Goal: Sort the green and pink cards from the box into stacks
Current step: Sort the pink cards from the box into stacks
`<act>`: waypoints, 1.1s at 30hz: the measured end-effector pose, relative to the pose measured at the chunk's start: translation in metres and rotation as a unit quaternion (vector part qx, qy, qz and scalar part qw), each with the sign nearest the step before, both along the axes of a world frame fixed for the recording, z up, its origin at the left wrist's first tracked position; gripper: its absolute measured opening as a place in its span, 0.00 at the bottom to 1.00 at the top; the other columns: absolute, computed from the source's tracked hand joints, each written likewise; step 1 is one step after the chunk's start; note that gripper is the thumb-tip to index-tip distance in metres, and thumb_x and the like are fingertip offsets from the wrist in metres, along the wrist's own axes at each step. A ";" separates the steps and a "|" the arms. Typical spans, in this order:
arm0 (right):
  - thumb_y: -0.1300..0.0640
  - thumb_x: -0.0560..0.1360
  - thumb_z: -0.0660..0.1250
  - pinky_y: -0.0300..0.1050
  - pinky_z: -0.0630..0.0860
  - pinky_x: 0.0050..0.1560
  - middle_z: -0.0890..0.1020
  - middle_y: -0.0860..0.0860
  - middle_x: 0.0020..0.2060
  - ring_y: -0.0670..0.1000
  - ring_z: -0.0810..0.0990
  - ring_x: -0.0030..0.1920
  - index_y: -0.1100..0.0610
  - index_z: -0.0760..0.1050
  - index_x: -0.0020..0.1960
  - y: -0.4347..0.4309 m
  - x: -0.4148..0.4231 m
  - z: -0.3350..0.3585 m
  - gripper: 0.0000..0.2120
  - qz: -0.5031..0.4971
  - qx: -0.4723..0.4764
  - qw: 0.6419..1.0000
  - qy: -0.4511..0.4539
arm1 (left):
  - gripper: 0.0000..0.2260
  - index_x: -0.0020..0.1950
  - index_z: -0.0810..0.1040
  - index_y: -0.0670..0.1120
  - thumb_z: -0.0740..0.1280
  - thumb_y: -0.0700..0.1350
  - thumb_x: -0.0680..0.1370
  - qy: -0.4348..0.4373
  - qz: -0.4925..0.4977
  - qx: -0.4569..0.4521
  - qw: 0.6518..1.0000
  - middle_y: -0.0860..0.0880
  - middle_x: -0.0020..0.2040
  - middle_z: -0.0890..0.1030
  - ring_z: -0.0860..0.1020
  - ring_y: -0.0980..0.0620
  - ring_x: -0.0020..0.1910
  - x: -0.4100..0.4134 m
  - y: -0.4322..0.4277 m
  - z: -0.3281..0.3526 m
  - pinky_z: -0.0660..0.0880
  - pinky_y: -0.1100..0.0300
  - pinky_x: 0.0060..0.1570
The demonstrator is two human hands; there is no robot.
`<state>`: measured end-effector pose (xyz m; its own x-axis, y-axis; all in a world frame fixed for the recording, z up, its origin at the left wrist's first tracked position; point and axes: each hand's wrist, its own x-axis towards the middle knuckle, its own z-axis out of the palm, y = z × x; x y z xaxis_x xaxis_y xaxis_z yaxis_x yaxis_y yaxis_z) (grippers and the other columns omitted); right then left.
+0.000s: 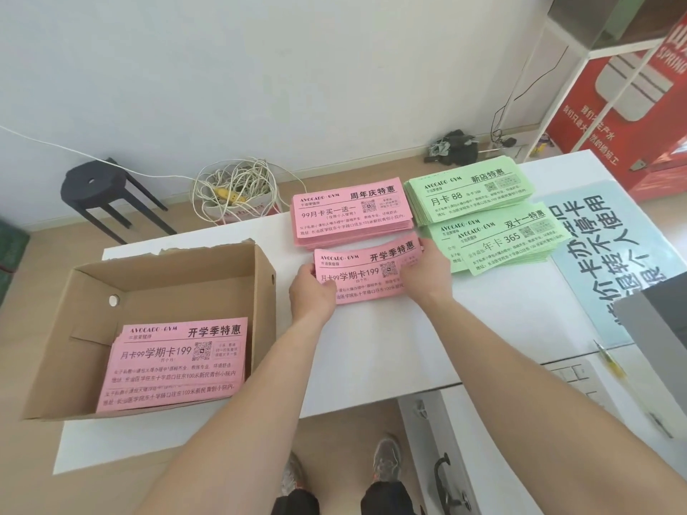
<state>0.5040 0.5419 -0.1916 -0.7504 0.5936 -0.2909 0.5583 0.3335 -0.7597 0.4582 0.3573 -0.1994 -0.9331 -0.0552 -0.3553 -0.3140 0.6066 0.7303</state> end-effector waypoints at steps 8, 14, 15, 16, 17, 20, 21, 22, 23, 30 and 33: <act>0.66 0.77 0.64 0.55 0.74 0.59 0.71 0.60 0.64 0.61 0.74 0.61 0.61 0.64 0.71 -0.009 -0.001 -0.004 0.23 0.091 0.238 0.966 -0.031 | 0.19 0.63 0.71 0.40 0.70 0.49 0.78 0.054 -0.092 -0.217 0.970 0.42 0.59 0.74 0.76 0.40 0.59 -0.002 0.000 0.003 0.74 0.48 0.52; 0.64 0.76 0.63 0.54 0.74 0.57 0.72 0.59 0.64 0.60 0.74 0.61 0.60 0.73 0.63 -0.032 0.001 0.039 0.15 0.151 0.271 0.950 -0.027 | 0.19 0.68 0.72 0.42 0.66 0.50 0.80 0.131 -0.210 -0.176 0.953 0.44 0.65 0.73 0.74 0.42 0.63 0.013 -0.010 0.052 0.73 0.48 0.60; 0.62 0.77 0.63 0.54 0.74 0.56 0.73 0.57 0.64 0.60 0.75 0.60 0.59 0.74 0.62 -0.040 0.001 0.051 0.14 0.169 0.270 0.948 -0.018 | 0.19 0.68 0.72 0.43 0.65 0.50 0.80 0.145 -0.230 -0.165 0.948 0.45 0.65 0.74 0.74 0.44 0.64 0.014 -0.016 0.065 0.72 0.48 0.61; 0.59 0.78 0.63 0.53 0.74 0.54 0.74 0.56 0.62 0.59 0.76 0.59 0.58 0.75 0.62 -0.051 0.001 0.063 0.13 0.187 0.269 0.945 -0.004 | 0.18 0.67 0.74 0.45 0.65 0.50 0.80 0.162 -0.243 -0.153 0.944 0.46 0.65 0.76 0.75 0.45 0.63 0.014 -0.025 0.080 0.73 0.49 0.62; 0.56 0.79 0.63 0.52 0.74 0.53 0.75 0.54 0.60 0.58 0.77 0.58 0.57 0.76 0.61 -0.063 0.001 0.076 0.12 0.201 0.264 0.943 0.016 | 0.16 0.65 0.75 0.46 0.65 0.50 0.80 0.179 -0.248 -0.141 0.941 0.48 0.62 0.77 0.76 0.47 0.61 0.014 -0.036 0.097 0.73 0.50 0.60; 0.54 0.78 0.64 0.51 0.76 0.50 0.78 0.52 0.56 0.55 0.78 0.54 0.55 0.78 0.57 -0.105 -0.003 0.108 0.10 0.216 0.240 0.943 0.085 | 0.09 0.56 0.80 0.48 0.65 0.49 0.79 0.207 -0.225 -0.116 0.945 0.51 0.53 0.81 0.79 0.49 0.52 0.008 -0.091 0.138 0.75 0.53 0.55; 0.55 0.78 0.64 0.51 0.76 0.50 0.79 0.52 0.54 0.55 0.79 0.53 0.55 0.79 0.55 -0.120 -0.006 0.116 0.09 0.223 0.230 0.941 0.104 | 0.08 0.54 0.80 0.49 0.65 0.49 0.79 0.211 -0.209 -0.122 0.947 0.52 0.51 0.82 0.79 0.50 0.51 0.005 -0.115 0.146 0.75 0.53 0.55; 0.55 0.78 0.64 0.52 0.77 0.49 0.79 0.52 0.52 0.55 0.79 0.52 0.56 0.79 0.53 -0.137 -0.008 0.123 0.08 0.239 0.222 0.938 0.120 | 0.07 0.54 0.80 0.50 0.65 0.48 0.79 0.209 -0.193 -0.136 0.949 0.52 0.50 0.82 0.79 0.50 0.51 0.002 -0.141 0.150 0.75 0.53 0.55; 0.56 0.78 0.64 0.52 0.77 0.49 0.80 0.52 0.51 0.56 0.79 0.51 0.56 0.80 0.52 -0.155 -0.010 0.127 0.07 0.261 0.218 0.931 0.132 | 0.07 0.54 0.80 0.50 0.66 0.48 0.79 0.196 -0.182 -0.152 0.951 0.53 0.51 0.82 0.79 0.50 0.52 -0.002 -0.167 0.150 0.76 0.53 0.55; 0.56 0.77 0.65 0.52 0.76 0.60 0.75 0.54 0.63 0.57 0.77 0.62 0.55 0.75 0.68 -0.279 -0.042 0.106 0.19 0.484 0.234 0.843 -0.020 | 0.29 0.74 0.69 0.52 0.71 0.44 0.74 0.021 -0.300 -0.303 0.904 0.51 0.72 0.74 0.74 0.48 0.68 -0.033 -0.282 0.095 0.73 0.49 0.65; 0.44 0.72 0.73 0.57 0.72 0.67 0.69 0.57 0.71 0.60 0.70 0.70 0.56 0.64 0.76 -0.302 -0.054 0.075 0.38 0.518 0.244 0.800 -0.177 | 0.38 0.79 0.61 0.51 0.72 0.50 0.71 -0.012 -0.361 -0.296 0.884 0.50 0.77 0.67 0.67 0.48 0.75 -0.044 -0.297 0.074 0.66 0.46 0.72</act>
